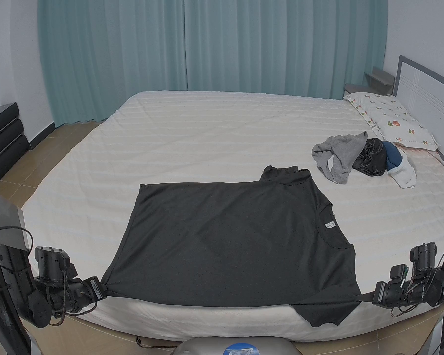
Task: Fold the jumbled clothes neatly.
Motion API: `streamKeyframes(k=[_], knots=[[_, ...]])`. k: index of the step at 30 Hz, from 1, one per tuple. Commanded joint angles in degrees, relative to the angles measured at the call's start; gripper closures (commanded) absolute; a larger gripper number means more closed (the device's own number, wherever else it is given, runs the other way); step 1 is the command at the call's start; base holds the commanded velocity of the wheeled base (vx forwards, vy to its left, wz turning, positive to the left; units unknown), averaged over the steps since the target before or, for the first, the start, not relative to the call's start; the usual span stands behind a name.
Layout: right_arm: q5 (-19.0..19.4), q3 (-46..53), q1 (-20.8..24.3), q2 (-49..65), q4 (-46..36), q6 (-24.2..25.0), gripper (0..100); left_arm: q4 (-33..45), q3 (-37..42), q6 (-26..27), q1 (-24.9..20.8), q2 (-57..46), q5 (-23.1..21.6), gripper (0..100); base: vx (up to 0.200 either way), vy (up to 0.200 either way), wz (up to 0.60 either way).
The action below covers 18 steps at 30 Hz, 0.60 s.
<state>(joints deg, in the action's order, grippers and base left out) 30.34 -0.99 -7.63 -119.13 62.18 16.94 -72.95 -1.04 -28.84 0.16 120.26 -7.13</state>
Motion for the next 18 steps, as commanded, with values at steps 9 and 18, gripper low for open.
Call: streamKeyframes(k=[9,18], knots=[[-0.46,0.99,-0.45,2.94,-4.26,-2.36,100,8.09,1.04,6.08,0.46,-1.96,1.86,100,0.000,0.000,0.00],[-0.28,0.99,-1.69,6.98,-11.73,-7.45,100,10.63,1.04,7.40,0.54,-2.84,2.21,100,0.000,0.000,0.00]])
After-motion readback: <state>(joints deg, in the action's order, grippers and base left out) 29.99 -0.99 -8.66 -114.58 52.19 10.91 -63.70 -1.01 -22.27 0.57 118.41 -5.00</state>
